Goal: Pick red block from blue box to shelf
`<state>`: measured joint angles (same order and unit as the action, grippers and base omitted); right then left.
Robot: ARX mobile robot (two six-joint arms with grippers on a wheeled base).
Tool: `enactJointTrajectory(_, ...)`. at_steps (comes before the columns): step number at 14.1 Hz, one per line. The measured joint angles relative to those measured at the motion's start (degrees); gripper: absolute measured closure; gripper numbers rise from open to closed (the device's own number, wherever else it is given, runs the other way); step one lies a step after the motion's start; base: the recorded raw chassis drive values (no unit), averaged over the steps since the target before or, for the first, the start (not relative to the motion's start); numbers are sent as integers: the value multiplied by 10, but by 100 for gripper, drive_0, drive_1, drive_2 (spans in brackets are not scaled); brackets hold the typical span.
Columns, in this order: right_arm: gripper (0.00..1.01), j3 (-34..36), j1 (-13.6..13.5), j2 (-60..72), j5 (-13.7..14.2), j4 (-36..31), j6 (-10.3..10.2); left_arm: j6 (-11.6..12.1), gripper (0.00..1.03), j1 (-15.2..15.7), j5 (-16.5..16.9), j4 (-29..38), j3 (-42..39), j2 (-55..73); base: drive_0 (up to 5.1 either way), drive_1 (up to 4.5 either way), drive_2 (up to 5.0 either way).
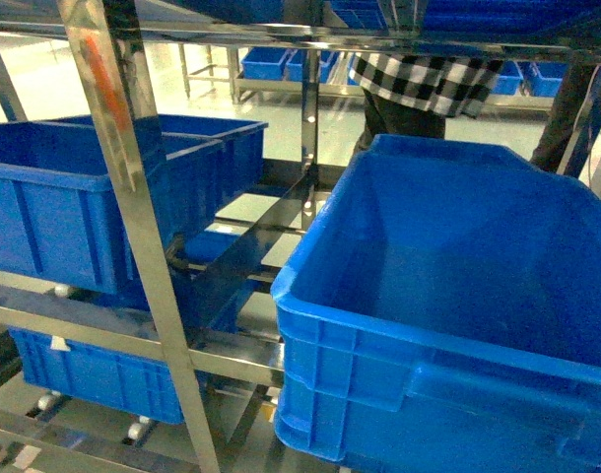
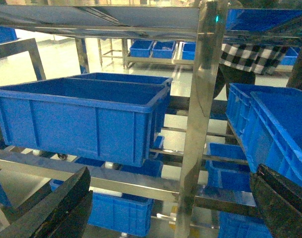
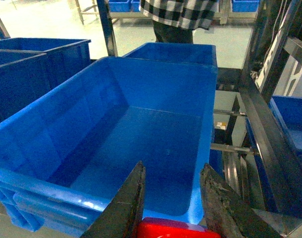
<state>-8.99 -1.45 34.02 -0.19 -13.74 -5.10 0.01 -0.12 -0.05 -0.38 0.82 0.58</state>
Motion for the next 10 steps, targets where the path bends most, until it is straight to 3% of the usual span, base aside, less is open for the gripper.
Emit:
enactJointTrajectory(8,73,0,0,0,0,-1,0,0,5,1,1,1,0,0,-107,-107,-107)
enactJointTrajectory(10,73,0,0,0,0,-1,0,0,5,1,0,2,0,0,27,429,-375)
